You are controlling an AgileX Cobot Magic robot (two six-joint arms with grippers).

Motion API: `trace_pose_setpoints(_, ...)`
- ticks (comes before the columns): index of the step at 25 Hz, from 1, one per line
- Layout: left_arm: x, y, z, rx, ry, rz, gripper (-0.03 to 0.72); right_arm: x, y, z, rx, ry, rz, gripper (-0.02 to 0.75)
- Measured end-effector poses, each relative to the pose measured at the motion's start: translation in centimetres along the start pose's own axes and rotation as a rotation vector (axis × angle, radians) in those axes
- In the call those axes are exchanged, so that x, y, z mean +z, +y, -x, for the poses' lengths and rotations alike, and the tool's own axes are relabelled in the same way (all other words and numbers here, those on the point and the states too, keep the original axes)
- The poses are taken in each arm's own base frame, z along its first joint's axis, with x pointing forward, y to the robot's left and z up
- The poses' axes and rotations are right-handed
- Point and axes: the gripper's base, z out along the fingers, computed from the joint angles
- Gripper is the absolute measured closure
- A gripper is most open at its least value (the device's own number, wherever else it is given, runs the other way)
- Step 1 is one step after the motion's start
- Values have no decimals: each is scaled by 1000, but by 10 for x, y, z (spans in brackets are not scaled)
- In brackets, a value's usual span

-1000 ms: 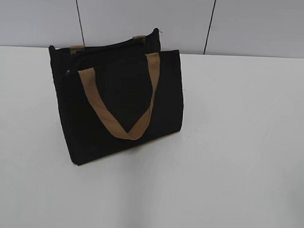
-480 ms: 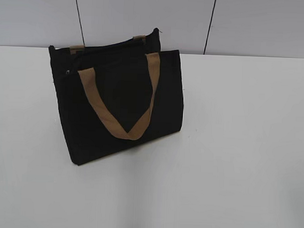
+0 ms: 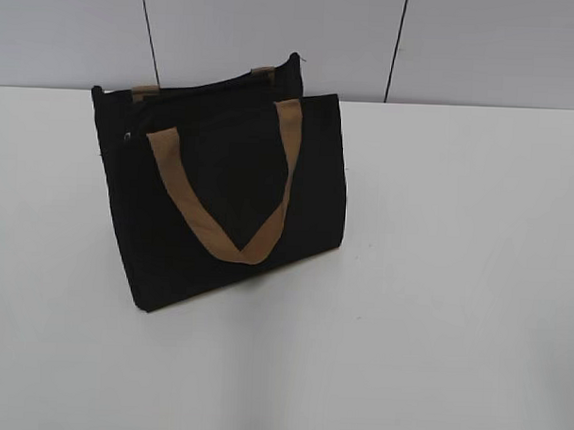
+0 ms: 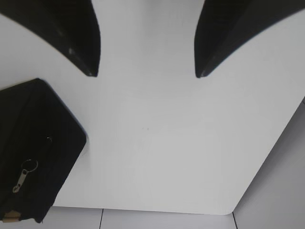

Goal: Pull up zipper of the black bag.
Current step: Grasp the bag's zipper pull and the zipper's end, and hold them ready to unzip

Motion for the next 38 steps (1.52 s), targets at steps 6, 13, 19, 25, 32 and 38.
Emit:
trace_pose_setpoints(6,17,0,9,-5,113,-6,220,0,3,1,17,-8,31,444)
trace_pose_setpoints(13,71,-5,59,54,160,-86,220,1,3,2,25,4,41,444)
trace_pose_setpoints(19,145,-15,77,177,164,-234,220,13,0,30,34,112,81,444)
trace_pose_setpoints(25,211,-22,74,264,142,-337,220,24,-7,72,23,173,95,444)
trace_pose_setpoints(32,273,-37,47,250,138,-555,220,57,-19,127,-27,267,124,444)
trace_pose_setpoints(38,308,-42,10,401,177,-672,220,90,-29,173,-94,279,153,444)
